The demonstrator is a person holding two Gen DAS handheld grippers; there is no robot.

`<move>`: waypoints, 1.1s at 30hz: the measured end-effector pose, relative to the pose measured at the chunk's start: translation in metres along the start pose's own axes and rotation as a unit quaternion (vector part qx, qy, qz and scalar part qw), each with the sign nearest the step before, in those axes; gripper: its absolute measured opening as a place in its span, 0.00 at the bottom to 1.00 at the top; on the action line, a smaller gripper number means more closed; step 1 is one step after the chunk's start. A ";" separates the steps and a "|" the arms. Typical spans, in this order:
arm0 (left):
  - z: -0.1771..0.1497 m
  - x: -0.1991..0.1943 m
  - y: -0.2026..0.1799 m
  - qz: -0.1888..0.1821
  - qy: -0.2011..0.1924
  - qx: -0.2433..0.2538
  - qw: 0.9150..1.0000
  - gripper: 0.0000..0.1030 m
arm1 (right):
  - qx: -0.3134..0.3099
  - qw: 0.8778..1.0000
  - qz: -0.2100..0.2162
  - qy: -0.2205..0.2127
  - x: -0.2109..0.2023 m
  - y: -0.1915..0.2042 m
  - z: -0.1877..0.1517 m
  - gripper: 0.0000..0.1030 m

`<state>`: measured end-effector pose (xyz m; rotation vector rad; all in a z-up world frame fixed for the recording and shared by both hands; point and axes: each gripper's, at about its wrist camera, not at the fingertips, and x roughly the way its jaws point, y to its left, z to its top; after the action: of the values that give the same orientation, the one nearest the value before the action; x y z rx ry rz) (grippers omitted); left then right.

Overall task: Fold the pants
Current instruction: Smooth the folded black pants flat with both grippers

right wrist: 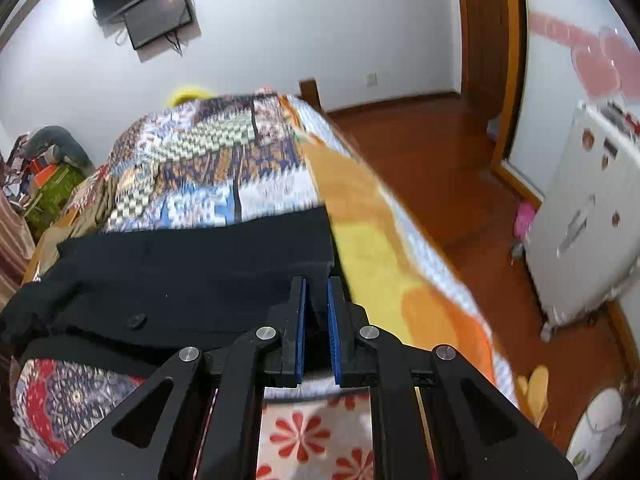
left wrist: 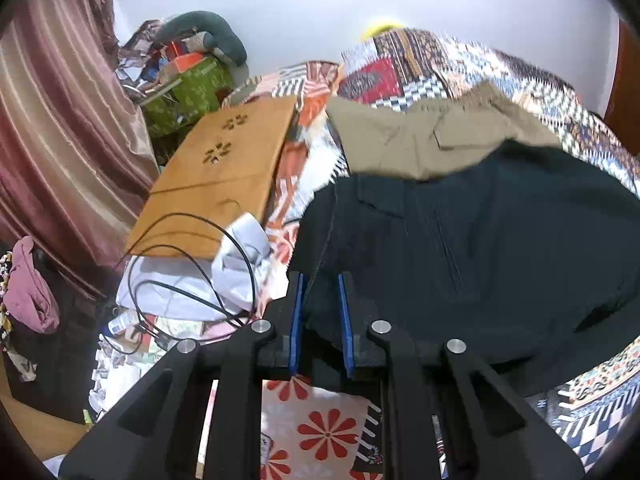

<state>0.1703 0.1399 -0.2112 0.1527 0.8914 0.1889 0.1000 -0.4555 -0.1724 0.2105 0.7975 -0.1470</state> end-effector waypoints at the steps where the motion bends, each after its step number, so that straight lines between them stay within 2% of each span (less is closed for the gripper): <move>1: 0.001 -0.002 0.002 0.002 -0.003 -0.001 1.000 0.16 | -0.003 1.000 -0.003 -0.002 0.002 0.001 0.003 0.09; 5: -0.003 -0.001 0.006 0.002 0.007 -0.002 1.000 0.16 | -0.003 1.000 -0.013 0.006 0.010 -0.003 0.003 0.09; 13: -0.040 0.034 0.002 -0.009 0.069 -0.020 0.997 0.17 | 0.010 0.997 -0.032 0.075 0.047 -0.017 -0.028 0.06; 15: -0.047 0.038 0.002 -0.011 0.070 -0.026 0.997 0.17 | 0.012 0.994 -0.053 0.092 0.056 -0.026 -0.034 0.04; 17: -0.049 0.036 0.001 -0.014 0.067 -0.028 0.997 0.17 | 0.040 0.992 -0.039 0.113 0.059 -0.039 -0.039 0.04; 22: -0.043 0.024 0.000 -0.012 0.069 -0.005 0.997 0.21 | 0.030 0.993 -0.044 0.106 0.044 -0.035 -0.032 0.04; 26: -0.031 0.006 0.002 -0.013 0.053 -0.015 0.998 0.21 | 0.007 0.995 -0.028 0.095 0.031 -0.012 -0.015 0.04; 29: -0.017 -0.014 -0.004 -0.031 0.026 -0.015 0.999 0.24 | -0.008 0.996 0.008 0.085 0.030 0.008 0.000 0.07; 30: -0.010 -0.021 -0.012 -0.041 0.013 -0.010 0.999 0.31 | -0.016 0.996 0.025 0.081 0.028 0.019 0.006 0.08; 31: -0.005 -0.026 -0.018 -0.048 0.003 -0.005 0.999 0.38 | -0.025 0.996 0.042 0.077 0.027 0.030 0.011 0.14; 32: 0.000 -0.030 -0.024 -0.057 -0.007 0.000 0.998 0.42 | -0.035 0.995 0.065 0.072 0.026 0.043 0.017 0.23; 33: 0.004 -0.033 -0.033 -0.068 -0.017 0.007 0.998 0.47 | -0.041 0.994 0.080 0.068 0.025 0.054 0.021 0.28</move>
<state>0.1564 0.0999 -0.1903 0.1080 0.8662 0.0536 0.1430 -0.4099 -0.1692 0.2069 0.9158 0.0527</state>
